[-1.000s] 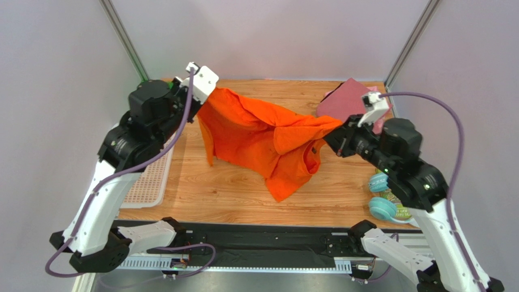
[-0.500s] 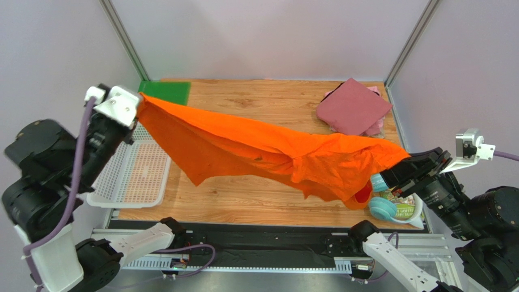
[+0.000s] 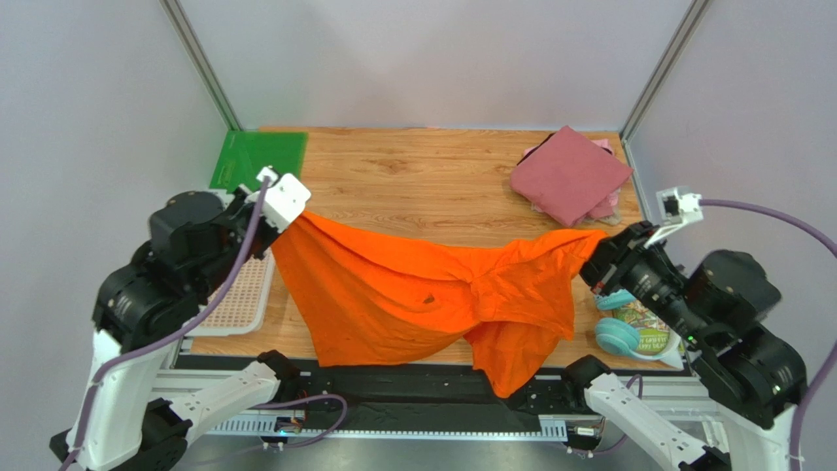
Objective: Fold and stack the t-shirts
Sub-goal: Flatten the tshirt out
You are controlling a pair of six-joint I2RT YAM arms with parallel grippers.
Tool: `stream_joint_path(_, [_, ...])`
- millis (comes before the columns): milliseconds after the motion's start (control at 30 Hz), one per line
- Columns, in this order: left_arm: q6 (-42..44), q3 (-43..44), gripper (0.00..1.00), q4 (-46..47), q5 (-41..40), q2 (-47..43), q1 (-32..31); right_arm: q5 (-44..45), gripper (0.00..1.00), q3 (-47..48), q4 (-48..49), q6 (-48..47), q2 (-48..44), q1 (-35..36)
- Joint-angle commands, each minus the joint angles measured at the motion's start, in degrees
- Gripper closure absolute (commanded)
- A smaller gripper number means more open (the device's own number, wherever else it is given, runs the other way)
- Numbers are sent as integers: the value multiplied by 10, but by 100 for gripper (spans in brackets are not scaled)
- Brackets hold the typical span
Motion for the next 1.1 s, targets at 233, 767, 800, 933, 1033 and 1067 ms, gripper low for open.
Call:
stream_joint_path(233, [20, -58, 100, 76, -25, 9, 3, 29, 100, -46, 29, 16, 23, -1])
stream_joint_path(767, [26, 123, 100, -39, -32, -9, 3, -28, 100, -3, -21, 28, -67, -1])
stream_joint_path(800, [24, 133, 100, -48, -31, -13, 4, -31, 100, 8, -27, 28, -73, -2])
stream_joint_path(933, [11, 122, 100, -72, -30, -61, 3, -33, 100, 6, -55, 35, -91, -2])
stream_joint_path(1033, [4, 70, 100, -74, -38, -89, 3, -27, 100, -24, -60, 38, -100, -1])
stream_joint_path(1067, [4, 53, 100, -69, -38, -94, 3, -25, 100, -31, -54, 37, -100, -1])
